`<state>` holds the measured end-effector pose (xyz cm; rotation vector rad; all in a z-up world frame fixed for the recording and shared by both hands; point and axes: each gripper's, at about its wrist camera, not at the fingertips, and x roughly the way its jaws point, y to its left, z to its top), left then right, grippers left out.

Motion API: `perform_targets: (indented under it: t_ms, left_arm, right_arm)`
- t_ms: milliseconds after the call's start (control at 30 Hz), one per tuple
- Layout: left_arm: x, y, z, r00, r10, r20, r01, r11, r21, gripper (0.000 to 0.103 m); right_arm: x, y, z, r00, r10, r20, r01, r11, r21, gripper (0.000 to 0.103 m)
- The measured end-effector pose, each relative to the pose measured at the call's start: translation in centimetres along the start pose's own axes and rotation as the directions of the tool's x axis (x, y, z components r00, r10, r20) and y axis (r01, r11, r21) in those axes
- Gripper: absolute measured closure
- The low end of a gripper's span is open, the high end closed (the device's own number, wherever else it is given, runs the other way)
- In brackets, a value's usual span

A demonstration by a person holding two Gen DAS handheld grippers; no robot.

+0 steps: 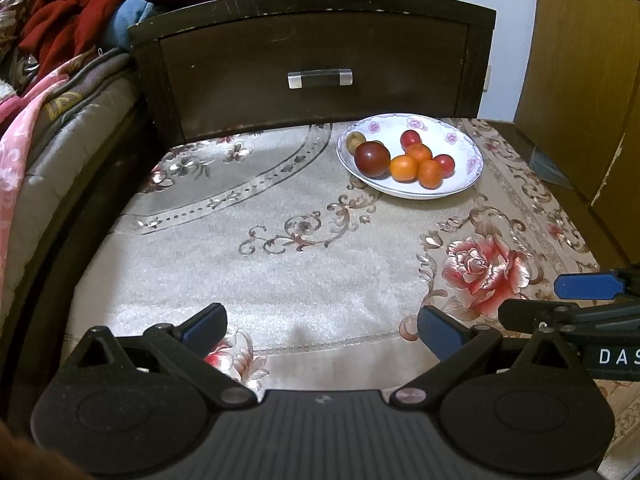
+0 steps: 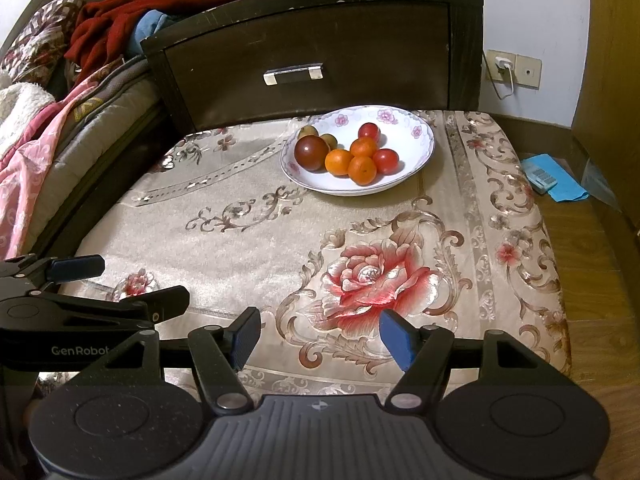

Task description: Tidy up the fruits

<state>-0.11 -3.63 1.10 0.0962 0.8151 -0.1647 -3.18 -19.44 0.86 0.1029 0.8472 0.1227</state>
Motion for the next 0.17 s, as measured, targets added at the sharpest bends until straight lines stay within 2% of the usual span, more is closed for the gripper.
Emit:
perform_targets:
  t_ms: [167]
  left_arm:
    - [-0.07, -0.15, -0.04, 1.000, 0.011, 0.008, -0.011, 1.000, 0.005, 0.000]
  right_arm:
    - [-0.01, 0.00, 0.03, 1.000, -0.001, -0.001, 0.001, 1.000, -0.001, 0.041]
